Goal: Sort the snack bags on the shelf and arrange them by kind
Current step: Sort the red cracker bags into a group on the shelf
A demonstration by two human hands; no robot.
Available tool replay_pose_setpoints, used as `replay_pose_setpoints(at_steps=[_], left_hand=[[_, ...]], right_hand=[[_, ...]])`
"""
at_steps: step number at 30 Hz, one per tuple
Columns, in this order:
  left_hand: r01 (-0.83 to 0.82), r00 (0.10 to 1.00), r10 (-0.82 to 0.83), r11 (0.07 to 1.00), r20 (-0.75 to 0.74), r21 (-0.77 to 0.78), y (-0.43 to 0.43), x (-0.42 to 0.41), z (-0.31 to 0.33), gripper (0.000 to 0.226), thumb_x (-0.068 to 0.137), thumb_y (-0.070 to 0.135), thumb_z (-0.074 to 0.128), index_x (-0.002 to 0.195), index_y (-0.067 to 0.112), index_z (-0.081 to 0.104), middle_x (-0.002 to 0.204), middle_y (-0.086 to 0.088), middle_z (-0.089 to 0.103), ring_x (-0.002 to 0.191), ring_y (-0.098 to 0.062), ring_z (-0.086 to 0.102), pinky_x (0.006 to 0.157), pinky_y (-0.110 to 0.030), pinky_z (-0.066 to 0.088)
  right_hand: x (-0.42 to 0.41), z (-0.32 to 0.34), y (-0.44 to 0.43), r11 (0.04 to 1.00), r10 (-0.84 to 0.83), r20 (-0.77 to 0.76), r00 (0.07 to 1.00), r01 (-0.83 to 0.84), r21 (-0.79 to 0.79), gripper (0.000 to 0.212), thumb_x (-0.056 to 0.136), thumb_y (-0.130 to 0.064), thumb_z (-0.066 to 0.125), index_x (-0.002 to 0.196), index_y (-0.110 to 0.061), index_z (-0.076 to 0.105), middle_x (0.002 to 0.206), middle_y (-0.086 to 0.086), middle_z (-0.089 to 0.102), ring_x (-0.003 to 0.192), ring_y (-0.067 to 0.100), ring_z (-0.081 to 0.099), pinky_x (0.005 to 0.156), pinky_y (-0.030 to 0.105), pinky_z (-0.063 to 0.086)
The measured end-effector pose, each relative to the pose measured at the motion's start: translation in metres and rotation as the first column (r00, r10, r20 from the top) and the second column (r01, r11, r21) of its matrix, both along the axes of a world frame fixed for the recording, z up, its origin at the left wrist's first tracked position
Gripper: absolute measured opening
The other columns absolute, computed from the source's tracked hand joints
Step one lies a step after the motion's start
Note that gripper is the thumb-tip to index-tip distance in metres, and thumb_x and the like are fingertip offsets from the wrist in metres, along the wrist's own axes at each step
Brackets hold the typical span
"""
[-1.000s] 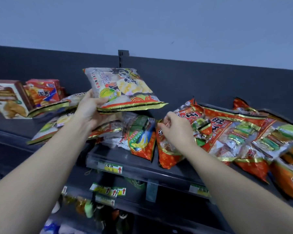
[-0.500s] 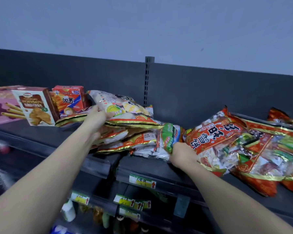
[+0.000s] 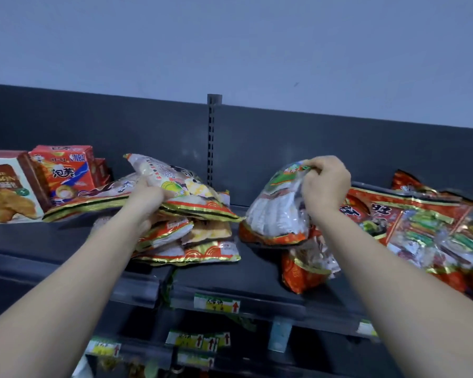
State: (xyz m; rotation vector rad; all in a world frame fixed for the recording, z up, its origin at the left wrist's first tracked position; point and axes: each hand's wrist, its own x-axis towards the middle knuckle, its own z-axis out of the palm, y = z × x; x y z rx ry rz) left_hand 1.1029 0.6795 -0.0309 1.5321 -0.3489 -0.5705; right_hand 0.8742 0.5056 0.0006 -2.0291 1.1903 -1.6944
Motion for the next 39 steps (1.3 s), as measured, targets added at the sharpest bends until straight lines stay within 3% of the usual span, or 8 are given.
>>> replay_pose_setpoints(at_steps=[4,8,11,17,24,28,31,39], left_hand=[[-0.196,0.899,0.014,0.906,0.438,0.374,-0.022,-0.022,0.0,0.073,0.085,0.023,0.069,0.143,0.009,0.029,0.149,-0.021,0.03,0.133,-0.04,0.033,0.108,-0.05,0.034],[-0.522,0.374,-0.201,0.761,0.905,0.384,-0.037,-0.064,0.002,0.084,0.083,0.02,0.066,0.151,0.015,0.018,0.159,-0.016,-0.005,0.147,-0.034,-0.002,0.116,-0.053,0.008],[-0.352,0.135,-0.446,0.813,0.885,0.463,-0.064,-0.09,-0.002,0.067,0.088,0.046,0.059,0.145,0.02,0.035,0.155,-0.012,0.024,0.144,-0.028,0.015,0.115,-0.045,0.017],[0.468,0.393,-0.771,0.637,0.501,0.613,-0.102,-0.129,-0.031,0.103,0.064,0.086,0.055,0.148,0.034,0.027,0.147,0.01,0.042,0.133,-0.01,0.042,0.114,-0.034,0.033],[0.556,0.591,-0.716,0.695,0.37,0.456,-0.111,-0.144,-0.024,0.099,0.053,0.059,0.083,0.138,0.04,0.035,0.124,0.013,0.06,0.11,-0.01,0.06,0.098,-0.031,0.048],[0.391,0.72,-0.554,0.821,0.417,0.416,-0.113,-0.155,-0.026,0.076,0.071,0.032,0.066,0.142,0.039,0.043,0.127,0.005,0.06,0.104,-0.017,0.062,0.086,-0.027,0.05],[0.355,0.739,-0.468,0.882,0.484,0.311,-0.112,-0.159,-0.024,0.051,0.086,0.022,0.054,0.135,0.035,0.054,0.111,0.003,0.067,0.081,-0.018,0.067,0.061,-0.023,0.047],[0.495,0.675,-0.328,0.866,0.661,-0.075,-0.131,-0.187,-0.002,0.049,0.094,0.003,0.045,0.121,0.043,0.055,0.119,0.02,0.06,0.101,0.017,0.054,0.089,-0.003,0.039]], right_hand=[[-0.024,0.004,-0.02,0.981,-0.065,0.009,0.998,0.065,-0.185,0.033,0.068,0.003,0.045,0.078,-0.003,0.076,0.09,0.013,0.068,0.088,0.035,0.06,0.072,0.021,0.033],[-0.046,-0.03,-0.029,0.974,-0.075,-0.181,0.981,0.033,-0.224,0.029,0.068,0.005,0.05,0.076,-0.004,0.076,0.085,0.011,0.066,0.082,0.036,0.057,0.067,0.025,0.038],[-0.056,-0.037,-0.03,0.995,-0.026,-0.309,0.951,-0.004,-0.096,0.029,0.078,0.003,0.055,0.089,-0.011,0.078,0.094,0.007,0.067,0.093,0.032,0.057,0.072,0.033,0.044],[-0.085,-0.022,-0.02,0.983,0.175,-0.274,0.946,-0.152,0.104,0.044,0.081,-0.032,0.05,0.121,-0.023,0.067,0.112,-0.002,0.069,0.111,0.021,0.056,0.097,0.038,0.044],[-0.117,-0.033,-0.04,0.81,0.156,-0.36,0.92,0.089,0.58,0.101,0.073,-0.089,0.038,0.147,-0.019,0.036,0.146,0.007,0.047,0.131,0.031,0.046,0.107,0.046,0.036],[-0.125,-0.034,-0.049,0.702,0.283,-0.23,0.931,-0.038,0.711,0.096,0.058,-0.047,0.089,0.136,-0.013,0.045,0.131,0.005,0.059,0.116,0.025,0.058,0.101,0.043,0.047],[-0.115,-0.034,-0.053,0.799,0.183,-0.29,0.939,0.03,0.601,0.033,0.083,-0.007,0.07,0.116,-0.012,0.067,0.112,0.005,0.07,0.088,0.022,0.066,0.08,0.036,0.056],[-0.127,0.023,-0.054,0.988,-0.124,0.039,0.992,0.119,0.097,0.032,0.09,-0.005,0.053,0.108,-0.019,0.074,0.104,0.0,0.074,0.091,0.019,0.066,0.072,0.02,0.043]])
